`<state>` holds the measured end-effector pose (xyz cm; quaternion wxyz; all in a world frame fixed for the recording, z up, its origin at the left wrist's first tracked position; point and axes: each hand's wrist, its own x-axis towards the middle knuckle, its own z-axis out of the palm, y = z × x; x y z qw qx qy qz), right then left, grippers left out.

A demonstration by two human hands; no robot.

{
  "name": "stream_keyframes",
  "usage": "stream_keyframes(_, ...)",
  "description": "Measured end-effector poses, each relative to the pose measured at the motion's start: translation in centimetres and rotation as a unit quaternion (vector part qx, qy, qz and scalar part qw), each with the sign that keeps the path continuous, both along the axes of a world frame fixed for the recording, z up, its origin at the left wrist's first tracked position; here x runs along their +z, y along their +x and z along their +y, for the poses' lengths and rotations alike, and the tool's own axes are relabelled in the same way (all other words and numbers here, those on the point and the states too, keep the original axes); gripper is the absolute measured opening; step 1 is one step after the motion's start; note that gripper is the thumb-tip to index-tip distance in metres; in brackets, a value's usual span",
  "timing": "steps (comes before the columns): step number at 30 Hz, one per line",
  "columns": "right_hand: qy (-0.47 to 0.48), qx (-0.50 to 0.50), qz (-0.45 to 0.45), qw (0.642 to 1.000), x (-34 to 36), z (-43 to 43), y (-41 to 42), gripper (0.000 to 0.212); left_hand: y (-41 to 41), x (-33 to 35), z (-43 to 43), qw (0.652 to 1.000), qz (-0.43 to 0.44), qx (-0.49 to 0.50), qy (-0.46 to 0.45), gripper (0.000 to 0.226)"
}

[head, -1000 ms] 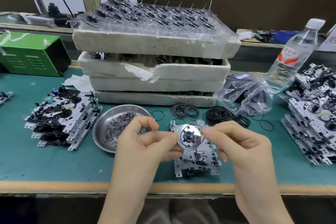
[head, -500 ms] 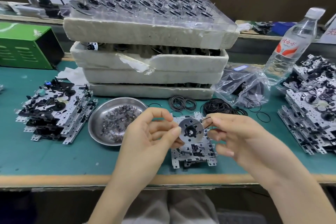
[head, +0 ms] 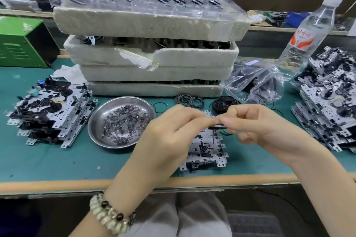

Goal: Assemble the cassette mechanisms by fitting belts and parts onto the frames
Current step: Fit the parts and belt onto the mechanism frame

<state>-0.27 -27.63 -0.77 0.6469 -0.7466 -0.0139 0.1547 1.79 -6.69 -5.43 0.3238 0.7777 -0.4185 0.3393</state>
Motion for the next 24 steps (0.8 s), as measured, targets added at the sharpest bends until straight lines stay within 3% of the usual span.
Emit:
stream_keyframes(5, -0.035, -0.016, -0.032, 0.999, -1.4, -0.6, 0.3, 0.033, 1.0, -0.2, -0.2, 0.994, -0.081, 0.013, 0.069, 0.031)
stream_keyframes(10, -0.008, -0.025, -0.053, 0.998, -2.8, -0.7, 0.6, 0.03, 1.4, -0.7, -0.4, 0.988, -0.104, 0.023, 0.11, 0.02)
stream_keyframes(18, 0.022, -0.021, -0.09, 0.995, -3.4, -0.8, 0.5, 0.026, 1.2, -0.9, -0.7, 0.989, -0.108, 0.036, 0.096, 0.031)
stream_keyframes(24, -0.029, -0.011, -0.119, 0.992, -3.5, -0.9, 0.5, 0.032, 1.5, -1.1, -0.5, 0.992, -0.096, 0.023, 0.083, 0.023)
